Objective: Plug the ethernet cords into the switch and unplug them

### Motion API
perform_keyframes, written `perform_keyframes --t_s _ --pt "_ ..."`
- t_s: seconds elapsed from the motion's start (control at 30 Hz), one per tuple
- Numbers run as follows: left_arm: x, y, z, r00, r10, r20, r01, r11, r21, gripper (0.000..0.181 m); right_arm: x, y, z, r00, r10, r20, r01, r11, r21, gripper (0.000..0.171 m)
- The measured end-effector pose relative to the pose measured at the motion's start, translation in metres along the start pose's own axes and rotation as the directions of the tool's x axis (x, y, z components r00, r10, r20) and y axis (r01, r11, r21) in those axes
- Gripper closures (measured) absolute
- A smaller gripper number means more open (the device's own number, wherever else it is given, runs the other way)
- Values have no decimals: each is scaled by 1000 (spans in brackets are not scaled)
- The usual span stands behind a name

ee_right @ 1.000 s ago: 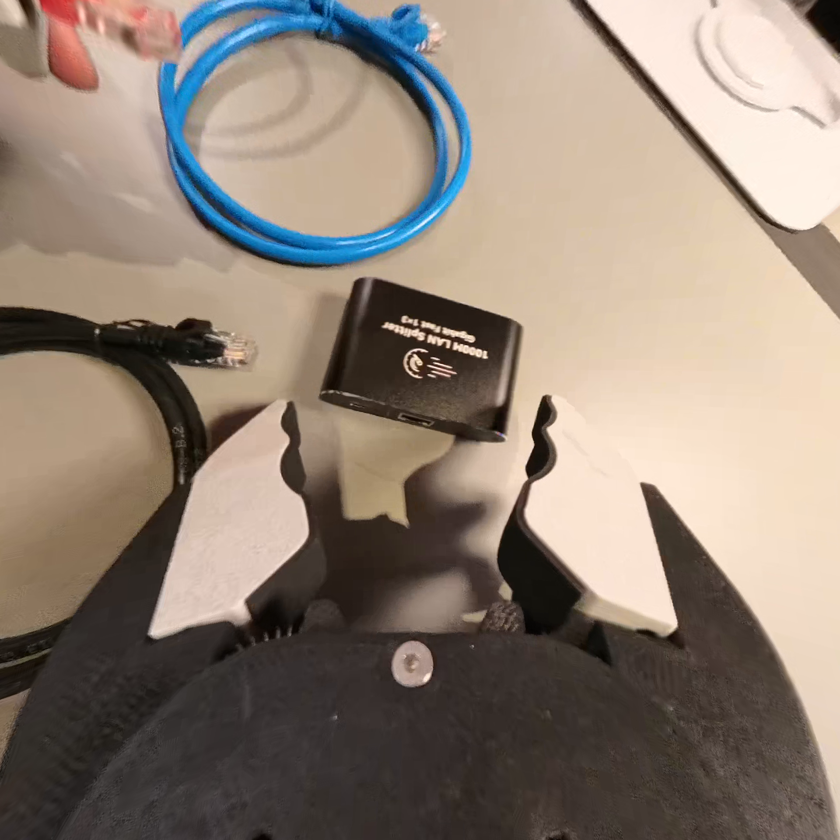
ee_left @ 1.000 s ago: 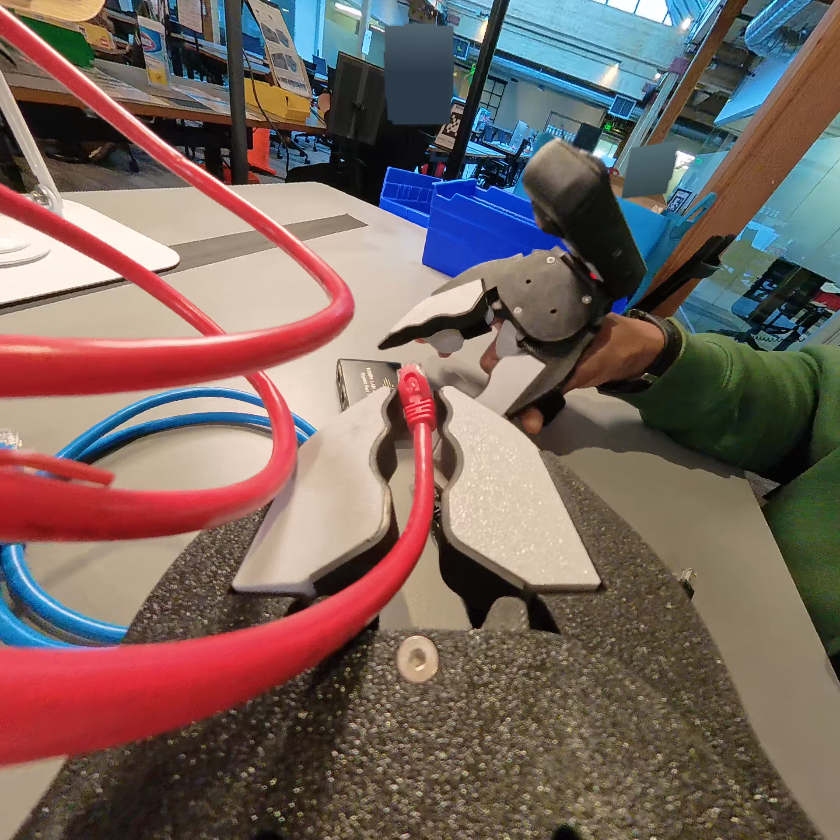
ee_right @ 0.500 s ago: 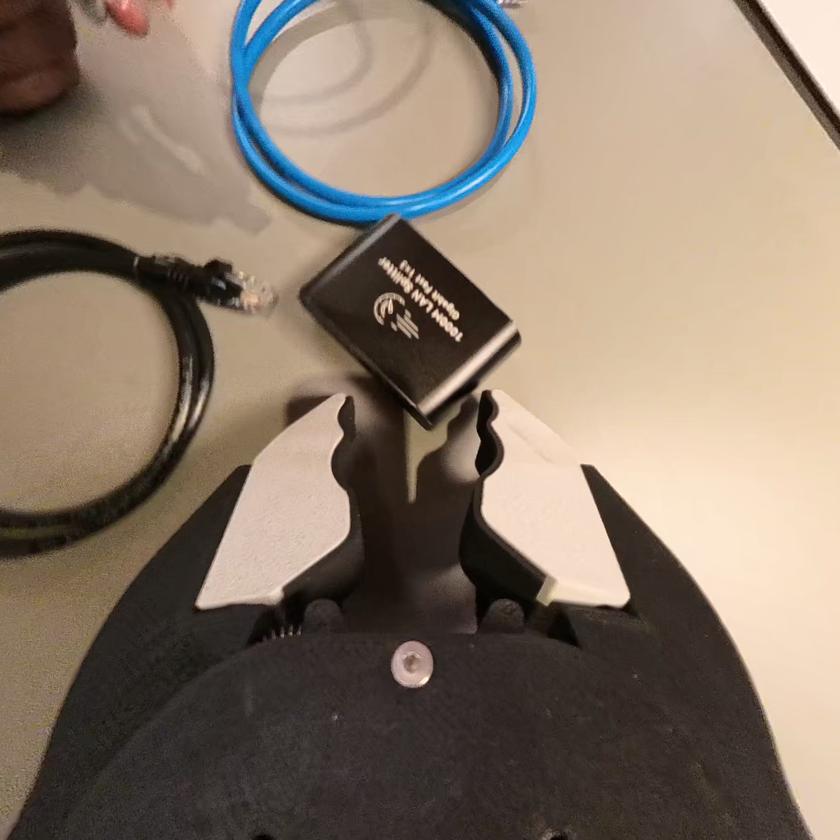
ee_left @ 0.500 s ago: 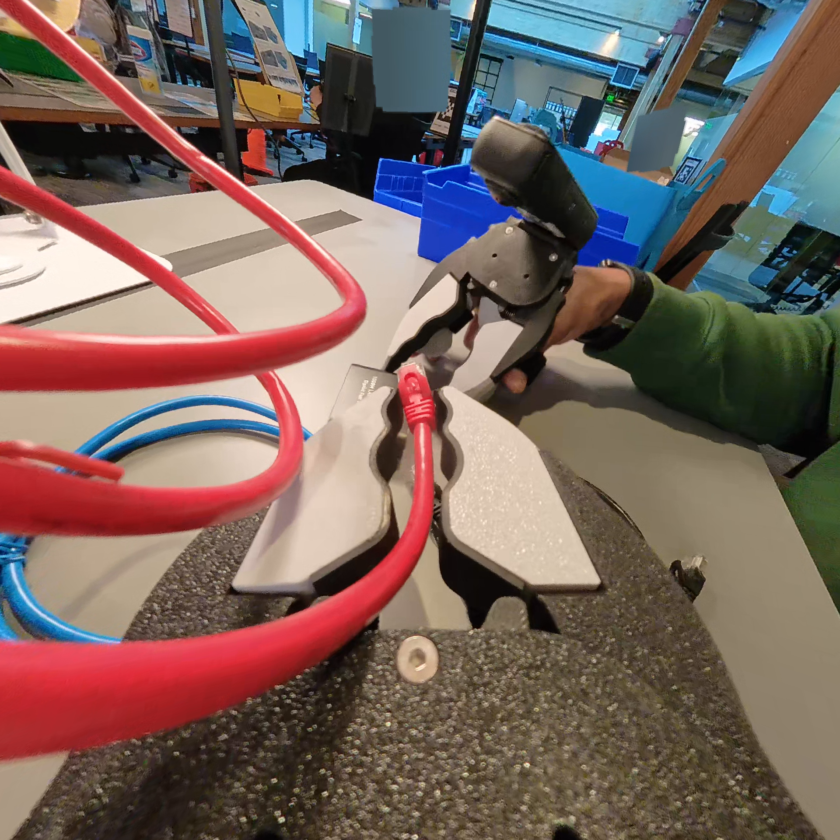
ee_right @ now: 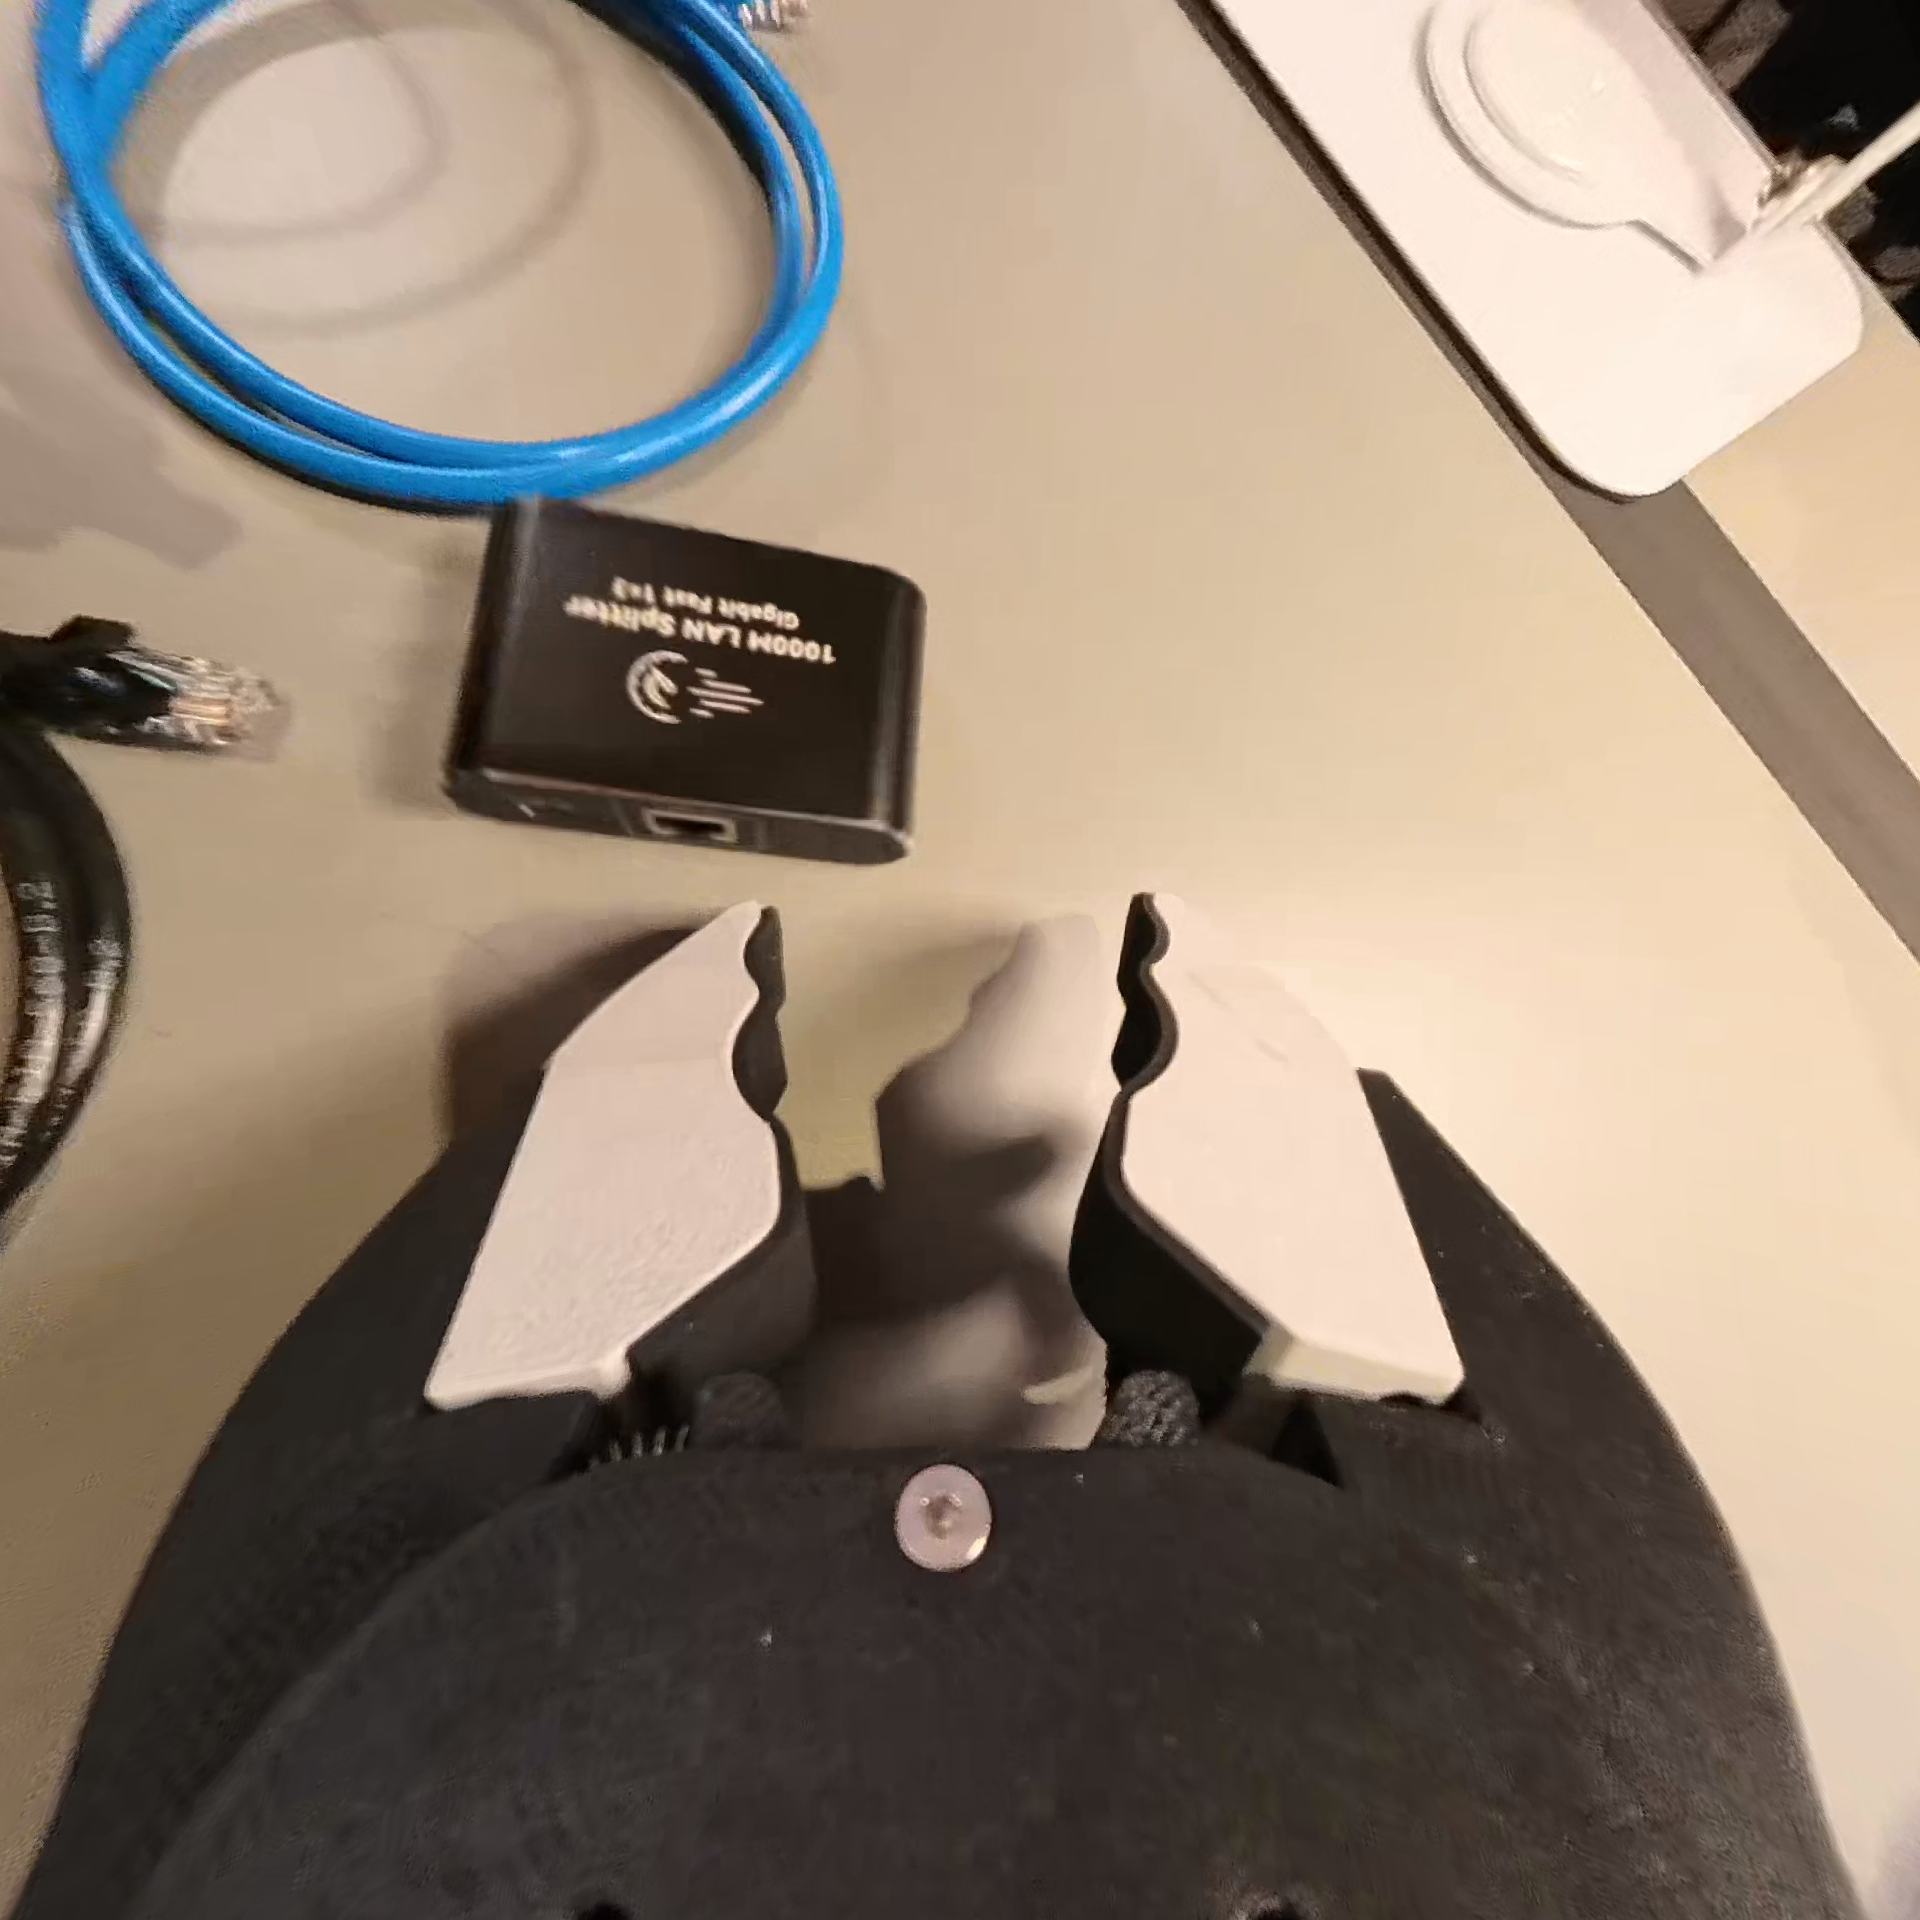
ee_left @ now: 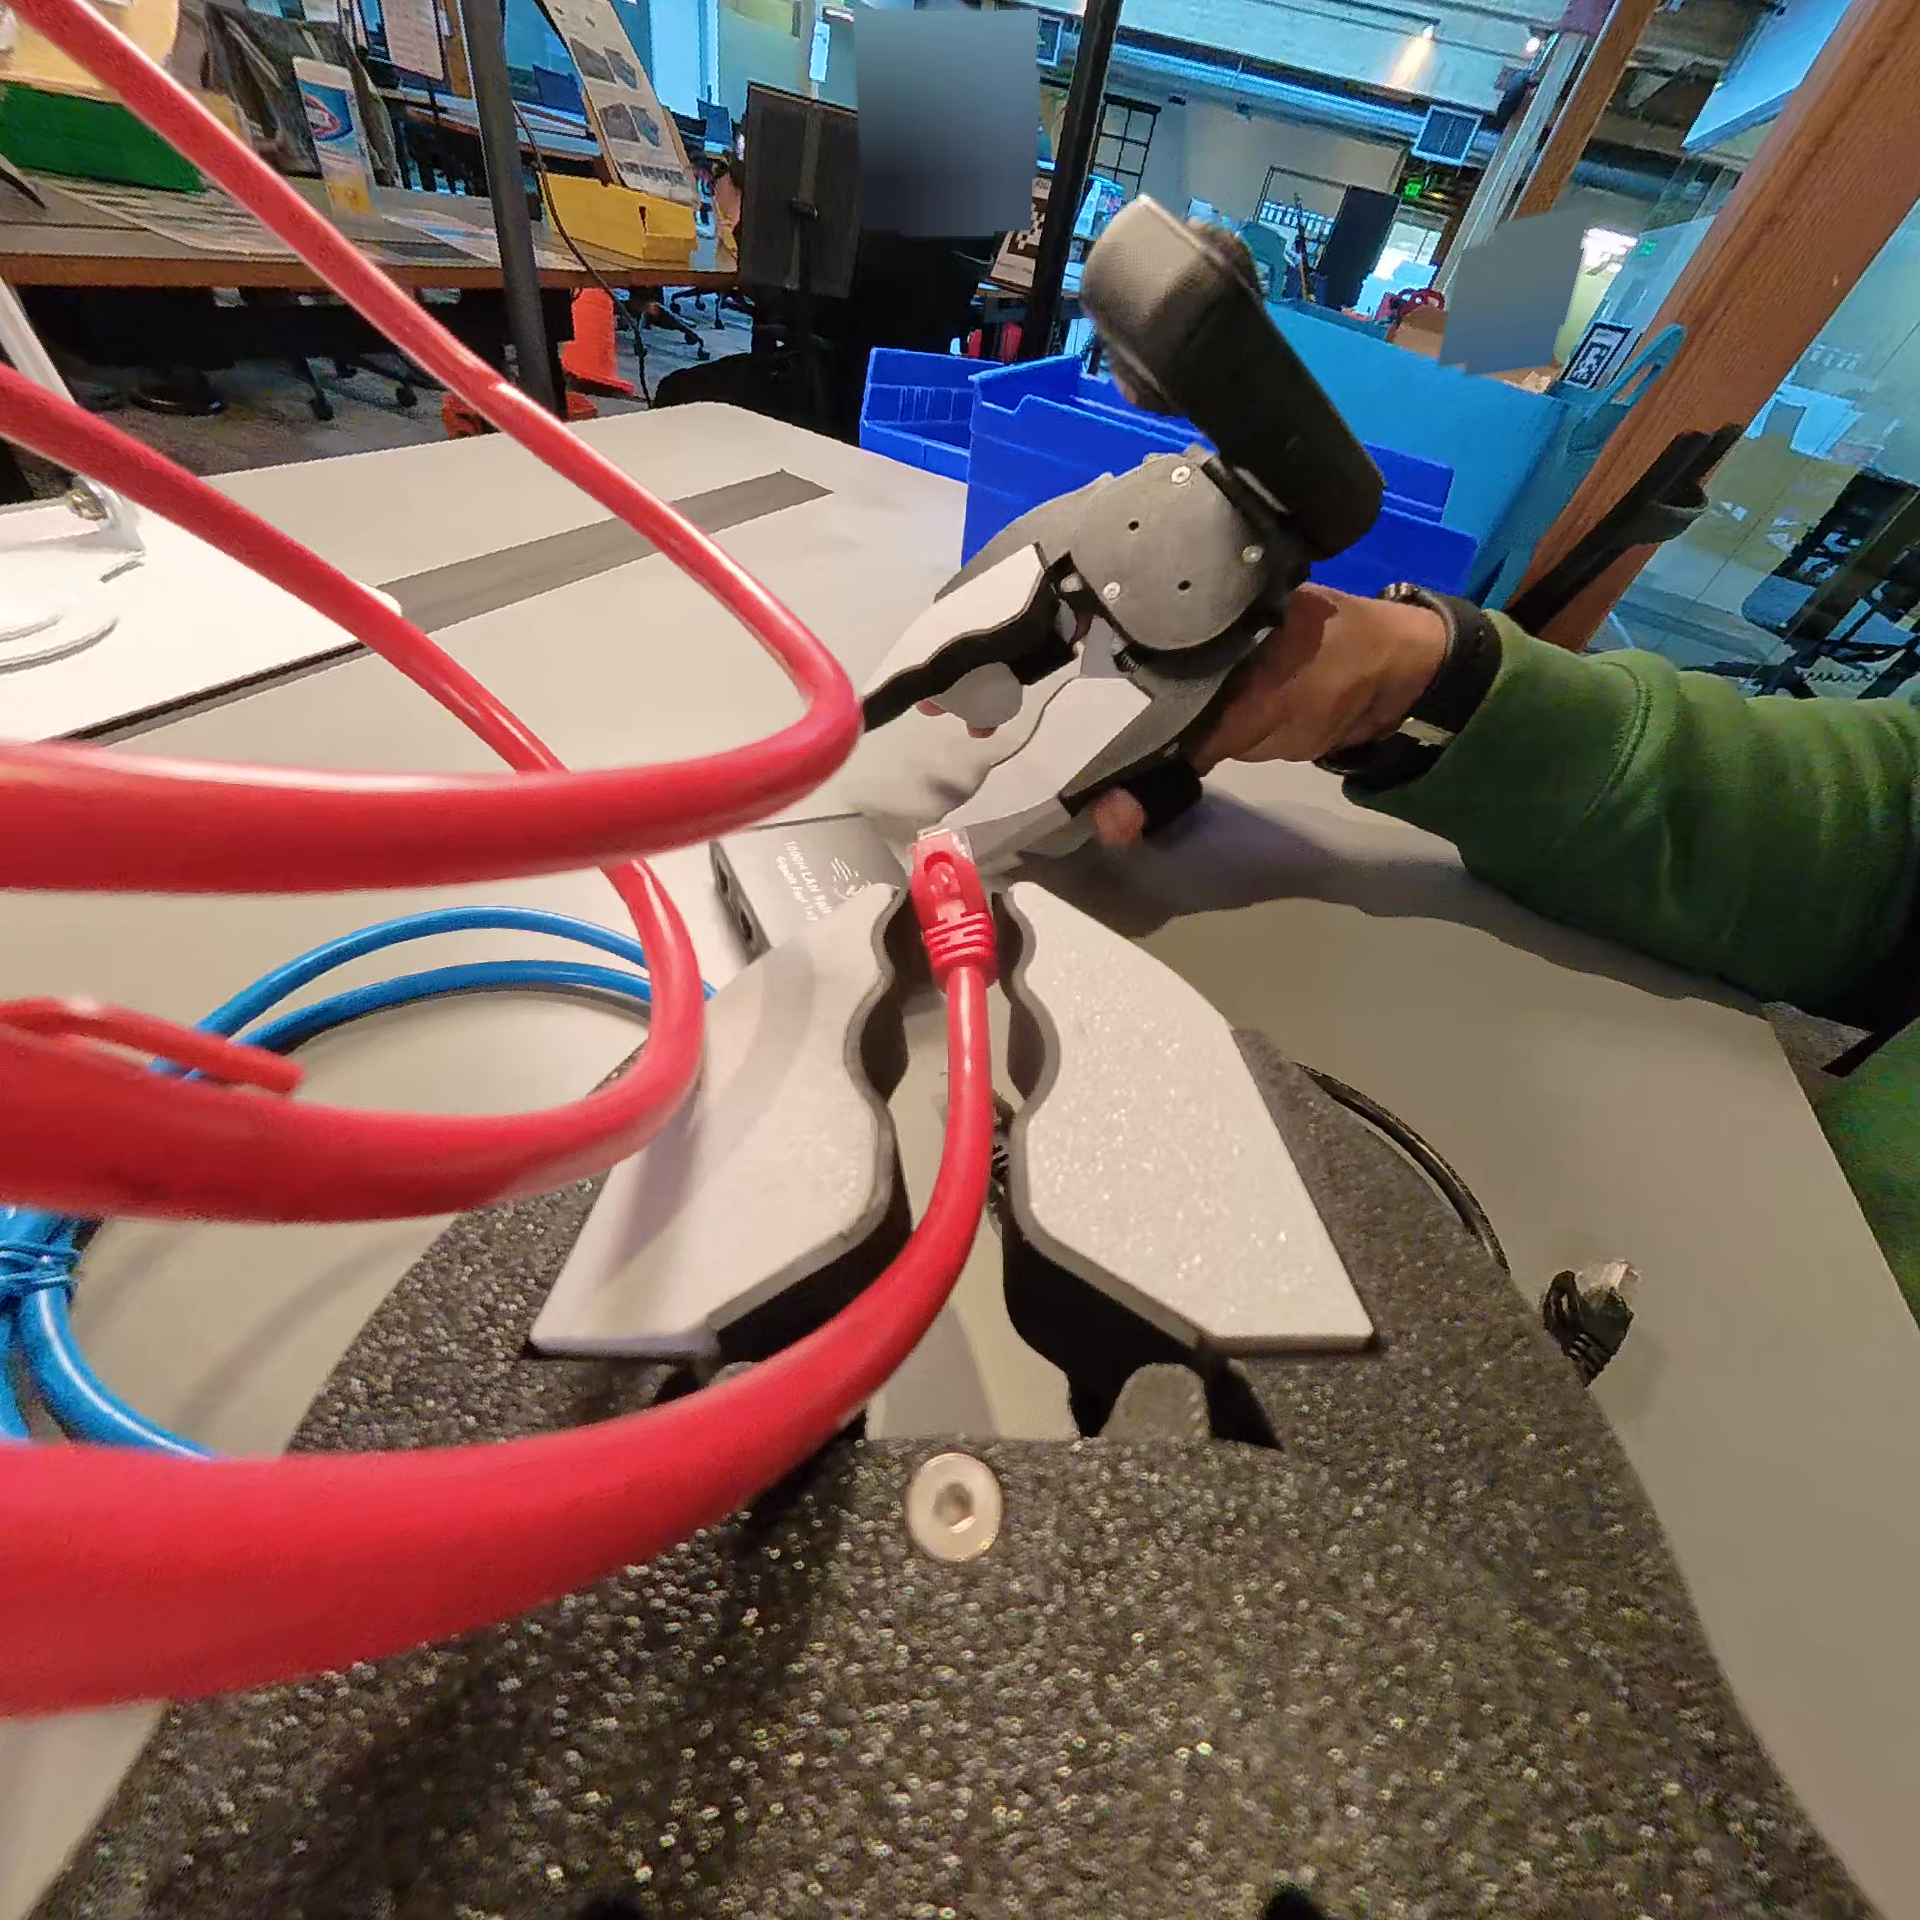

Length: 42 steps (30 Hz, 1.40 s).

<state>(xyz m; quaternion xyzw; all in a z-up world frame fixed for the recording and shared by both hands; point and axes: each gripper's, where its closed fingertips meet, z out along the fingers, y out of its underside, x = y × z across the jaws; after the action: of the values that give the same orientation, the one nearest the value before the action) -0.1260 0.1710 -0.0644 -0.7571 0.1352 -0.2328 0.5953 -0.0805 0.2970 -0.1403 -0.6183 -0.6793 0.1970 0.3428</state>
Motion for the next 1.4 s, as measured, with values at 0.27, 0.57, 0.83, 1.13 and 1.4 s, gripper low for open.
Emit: perform_keyframes --t_s 0.27,0.57,0.83,1.13,1.4 --pt "-5 1 -1 999 40 36 -39 999 -17 167 -49 -25 -3 967 -93 236 71 993 100 78" --pt "-9 2 -2 996 66 55 -65 998 -25 167 -56 -23 28 972 62 228 -35 992 -120 61" --pt "-9 0 -4 999 42 34 -41 999 -11 167 -59 -29 31 970 64 235 -51 997 -63 80" --pt "-8 2 -6 998 68 16 -67 997 -22 167 -61 -27 1 897 52 439 -92 993 71 115" --pt "-5 3 -5 996 90 6 -89 995 -32 167 -18 -32 -38 854 196 482 -323 926 196 149"
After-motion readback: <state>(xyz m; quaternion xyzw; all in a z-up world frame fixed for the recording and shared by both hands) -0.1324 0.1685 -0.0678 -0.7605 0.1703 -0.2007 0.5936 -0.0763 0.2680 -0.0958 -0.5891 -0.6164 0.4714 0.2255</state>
